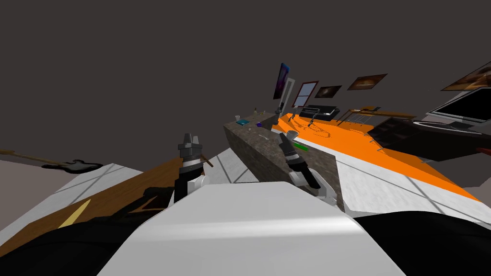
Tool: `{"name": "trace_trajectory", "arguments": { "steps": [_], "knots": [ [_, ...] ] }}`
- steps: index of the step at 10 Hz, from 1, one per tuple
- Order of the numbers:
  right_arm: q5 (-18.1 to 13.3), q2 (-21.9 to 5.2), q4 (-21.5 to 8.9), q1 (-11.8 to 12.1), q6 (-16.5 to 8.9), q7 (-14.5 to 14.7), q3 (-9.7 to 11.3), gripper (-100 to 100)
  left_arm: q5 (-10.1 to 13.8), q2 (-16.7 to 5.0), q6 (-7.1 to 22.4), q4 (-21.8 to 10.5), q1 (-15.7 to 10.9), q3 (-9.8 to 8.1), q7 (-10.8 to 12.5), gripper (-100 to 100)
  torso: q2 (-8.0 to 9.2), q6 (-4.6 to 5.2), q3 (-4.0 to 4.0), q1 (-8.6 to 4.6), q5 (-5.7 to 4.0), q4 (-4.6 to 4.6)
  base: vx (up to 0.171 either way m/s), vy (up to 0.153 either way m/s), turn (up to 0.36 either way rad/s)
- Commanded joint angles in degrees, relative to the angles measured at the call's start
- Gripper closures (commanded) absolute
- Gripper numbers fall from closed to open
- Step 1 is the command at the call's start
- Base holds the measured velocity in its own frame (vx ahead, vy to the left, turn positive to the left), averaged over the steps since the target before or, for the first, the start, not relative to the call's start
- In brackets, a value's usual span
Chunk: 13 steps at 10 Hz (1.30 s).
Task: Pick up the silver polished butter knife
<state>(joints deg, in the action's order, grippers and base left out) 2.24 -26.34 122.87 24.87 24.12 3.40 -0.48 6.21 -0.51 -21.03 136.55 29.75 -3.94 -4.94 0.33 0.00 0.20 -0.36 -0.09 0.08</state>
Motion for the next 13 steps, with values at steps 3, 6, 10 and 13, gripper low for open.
{"name": "trace_trajectory", "arguments": {
  "steps": [3,6,10,13],
  "knots": [
    [-1.21,-6.66,-3.74,-1.04,-1.68,0.56,-0.41,-100,0.0,0.0,0.0,0.0,-0.01,0.0,0.0,0,0.14,-0.01,0.08,-0.06,-0.01,0.03,-0.135,-0.1,0.12],
    [-2.19,-11.0,-6.13,-1.38,-2.46,0.76,-0.31,-100,0.0,0.0,0.0,0.0,0.0,0.0,0.0,0,-0.09,0.0,-0.05,0.1,0.02,-0.02,-0.076,-0.058,0.08],
    [-4.17,-17.43,-10.23,-1.52,-3.22,0.86,0.43,-100,0.0,0.0,0.0,0.0,0.01,0.0,0.0,0,-0.21,-0.01,-0.11,0.21,0.04,-0.04,-0.06,-0.03,0.122],
    [-5.9,-21.83,-13.38,-1.39,-3.43,0.77,1.35,-100,0.0,0.01,0.0,0.0,0.01,0.0,0.0,0,-0.32,-0.01,-0.18,0.3,0.06,-0.07,-0.026,0.001,0.126]
  ]
}}
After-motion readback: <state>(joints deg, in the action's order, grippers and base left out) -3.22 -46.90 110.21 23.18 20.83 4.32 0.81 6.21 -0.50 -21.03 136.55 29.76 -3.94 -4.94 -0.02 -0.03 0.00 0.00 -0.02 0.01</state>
